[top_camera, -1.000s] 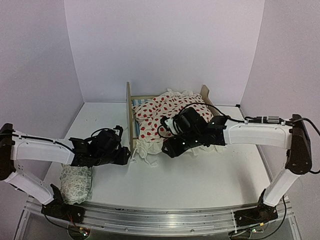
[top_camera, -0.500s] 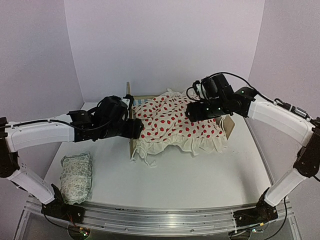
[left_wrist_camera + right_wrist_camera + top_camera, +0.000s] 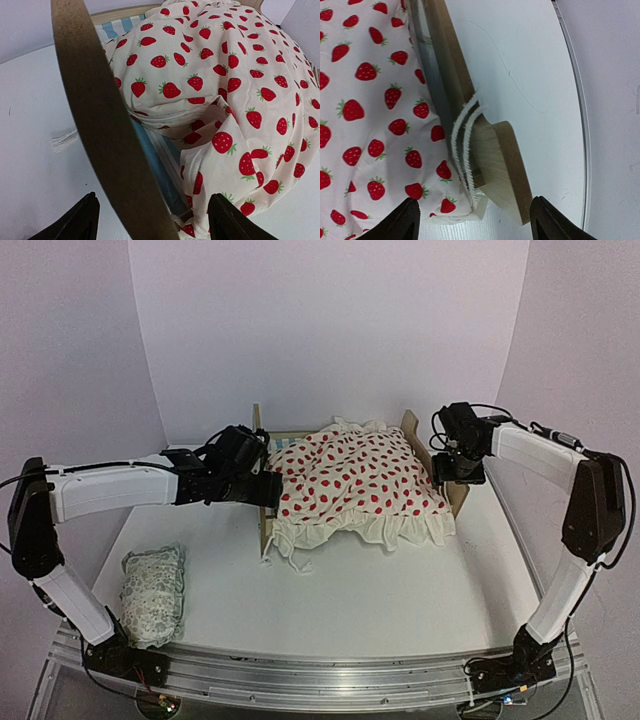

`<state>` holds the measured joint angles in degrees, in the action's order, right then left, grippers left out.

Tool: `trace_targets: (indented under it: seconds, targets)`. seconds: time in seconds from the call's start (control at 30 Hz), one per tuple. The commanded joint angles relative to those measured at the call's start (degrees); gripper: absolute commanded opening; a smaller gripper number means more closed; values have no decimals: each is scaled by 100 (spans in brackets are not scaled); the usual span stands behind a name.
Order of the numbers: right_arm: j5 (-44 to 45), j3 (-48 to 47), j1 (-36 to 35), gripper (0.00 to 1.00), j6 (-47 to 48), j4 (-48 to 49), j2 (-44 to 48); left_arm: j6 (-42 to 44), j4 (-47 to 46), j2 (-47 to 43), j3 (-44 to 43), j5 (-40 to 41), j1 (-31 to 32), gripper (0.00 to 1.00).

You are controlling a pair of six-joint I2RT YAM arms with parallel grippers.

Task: Set up the pet bed
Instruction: Rotate the bed frame at the center of the board.

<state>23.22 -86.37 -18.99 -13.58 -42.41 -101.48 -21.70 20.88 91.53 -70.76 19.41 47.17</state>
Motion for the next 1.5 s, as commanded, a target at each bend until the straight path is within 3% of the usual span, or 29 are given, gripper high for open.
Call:
trace_targets:
  seconds: [0.0,0.33,0.4,0.5,0.73,0.83,1.03,1.2,1.47]
  targets:
    - [7,-146,312,75,9,-87,-67,166,-78,61,-163,-103,-144,76]
    - [-594,155,617,59,111,287,-109,266,55,217,-140,-84,-406,74]
    - [-875,213,621,51,176,417,-144,314,44,221,-133,-89,-448,74]
    - [-961,260,618,30,230,450,-131,410,58,252,-169,-104,-501,73]
    - [-1526,653,619,16,-120,445,270,650,57,258,-177,-122,-799,73]
    - [-1870,957,588,16,-556,447,610,890,-25,224,-136,-120,-959,73]
    - [-2142,1661,115,25,-1346,348,1417,1591,-169,292,-160,-59,-1318,73]
    - [-2175,2040,-712,33,-1958,200,1873,2503,-381,548,-185,-231,-1511,74]
    - [-1755,2527,-1973,33,-2979,-62,2355,3228,-755,1094,-413,-427,-1934,74]
